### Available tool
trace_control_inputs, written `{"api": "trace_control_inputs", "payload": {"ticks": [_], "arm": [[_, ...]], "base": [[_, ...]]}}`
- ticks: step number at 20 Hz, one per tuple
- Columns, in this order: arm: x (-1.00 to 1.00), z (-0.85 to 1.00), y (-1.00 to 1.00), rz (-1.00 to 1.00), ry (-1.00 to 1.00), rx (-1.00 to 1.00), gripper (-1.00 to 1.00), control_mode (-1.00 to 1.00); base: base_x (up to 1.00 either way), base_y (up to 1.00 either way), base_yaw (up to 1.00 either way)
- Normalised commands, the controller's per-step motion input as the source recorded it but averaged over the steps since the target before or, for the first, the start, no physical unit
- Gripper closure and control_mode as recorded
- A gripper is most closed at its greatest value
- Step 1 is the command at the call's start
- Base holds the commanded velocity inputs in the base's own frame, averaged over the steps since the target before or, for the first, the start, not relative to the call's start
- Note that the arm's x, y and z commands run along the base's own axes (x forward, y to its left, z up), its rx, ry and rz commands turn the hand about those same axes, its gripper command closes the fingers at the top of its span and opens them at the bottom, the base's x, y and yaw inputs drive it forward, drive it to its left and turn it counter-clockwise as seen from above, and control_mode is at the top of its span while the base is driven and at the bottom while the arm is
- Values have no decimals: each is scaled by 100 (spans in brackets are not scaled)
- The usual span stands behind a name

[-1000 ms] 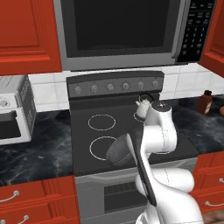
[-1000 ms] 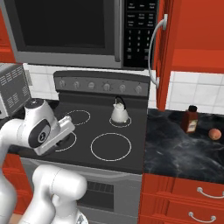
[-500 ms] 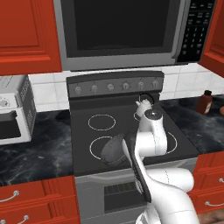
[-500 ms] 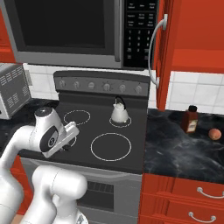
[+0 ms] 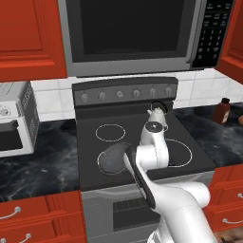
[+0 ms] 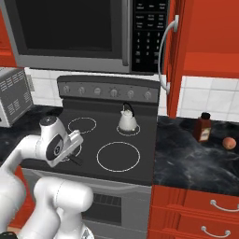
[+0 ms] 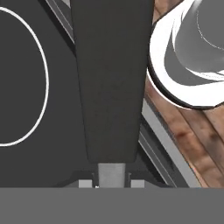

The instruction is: Pick the pan from the cabinet and place it on the stove. Then turn on the stove burner for the pan.

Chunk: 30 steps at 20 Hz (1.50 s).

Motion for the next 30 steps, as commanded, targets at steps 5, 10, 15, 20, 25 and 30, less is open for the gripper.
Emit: {"api": "trace_control_inputs", "payload": {"ticks": [5, 10, 15, 20, 25, 30], "arm": [[41, -33, 9, 0, 3, 0, 100, -100], [39, -34, 0, 0, 4, 0, 100, -100], [27, -26, 0, 0, 3, 0, 100, -100], [1, -18, -5, 0, 0, 1, 100, -100], [-23, -5, -16, 0, 0, 1, 100, -100], [-15, -5, -11, 0, 1, 0, 100, -100]], "base": [[0, 0, 0], [0, 0, 0], [0, 0, 0], [0, 0, 0], [0, 0, 0], [0, 0, 0]]}}
